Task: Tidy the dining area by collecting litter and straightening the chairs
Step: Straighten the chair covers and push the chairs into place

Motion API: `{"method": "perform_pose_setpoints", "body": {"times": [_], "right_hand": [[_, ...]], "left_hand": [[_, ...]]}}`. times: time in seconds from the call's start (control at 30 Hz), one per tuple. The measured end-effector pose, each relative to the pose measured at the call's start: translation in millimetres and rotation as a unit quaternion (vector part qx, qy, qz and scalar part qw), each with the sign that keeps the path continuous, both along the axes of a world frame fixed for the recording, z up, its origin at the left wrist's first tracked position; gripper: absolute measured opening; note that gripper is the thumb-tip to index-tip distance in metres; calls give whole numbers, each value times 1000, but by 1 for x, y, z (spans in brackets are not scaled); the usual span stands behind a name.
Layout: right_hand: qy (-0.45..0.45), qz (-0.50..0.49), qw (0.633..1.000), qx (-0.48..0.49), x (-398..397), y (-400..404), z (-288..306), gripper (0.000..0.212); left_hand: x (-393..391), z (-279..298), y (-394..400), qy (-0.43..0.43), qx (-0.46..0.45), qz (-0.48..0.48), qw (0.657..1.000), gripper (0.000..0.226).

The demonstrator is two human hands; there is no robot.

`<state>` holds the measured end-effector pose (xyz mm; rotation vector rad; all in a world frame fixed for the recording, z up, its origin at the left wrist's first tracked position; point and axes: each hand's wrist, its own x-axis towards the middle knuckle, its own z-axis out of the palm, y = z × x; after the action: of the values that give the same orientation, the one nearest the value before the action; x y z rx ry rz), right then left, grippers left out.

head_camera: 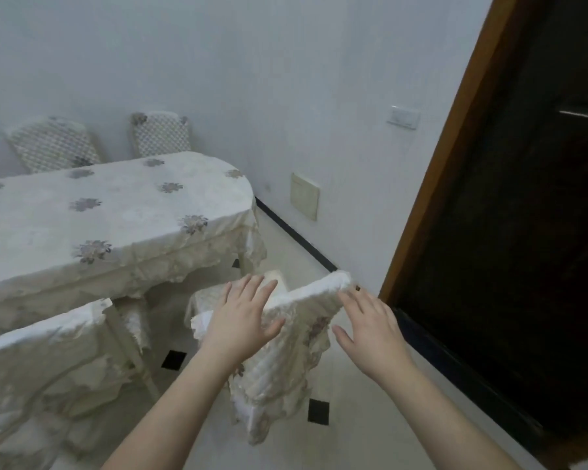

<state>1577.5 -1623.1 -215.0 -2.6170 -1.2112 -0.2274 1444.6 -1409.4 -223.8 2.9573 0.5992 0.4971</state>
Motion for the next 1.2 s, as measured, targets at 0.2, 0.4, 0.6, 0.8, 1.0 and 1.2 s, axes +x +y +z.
{"method": "perform_pose_setpoints", "body": {"times": [0.2, 0.4, 0.6, 0.8, 1.0, 1.2], "right_hand": [[33, 27, 999, -18, 45, 40, -20, 64], [63, 81, 994, -39, 90, 79, -43, 68], [88, 175, 970, -143, 155, 112, -71, 95], [121, 217, 941, -231, 194, 124, -108, 96], [166, 216, 943, -188, 202, 142, -122, 79], [174, 244, 930, -212, 215, 155, -131, 69]], "left_hand": [[22, -25, 33, 45, 5, 29, 999, 74], [37, -59, 45, 86, -30, 73, 993, 88], [54, -97, 59, 169, -133, 129, 968, 101], [71, -111, 59, 158, -162, 162, 961, 83], [70, -108, 84, 158, -200, 183, 950, 66], [68, -114, 101, 195, -149, 195, 950, 42]]}}
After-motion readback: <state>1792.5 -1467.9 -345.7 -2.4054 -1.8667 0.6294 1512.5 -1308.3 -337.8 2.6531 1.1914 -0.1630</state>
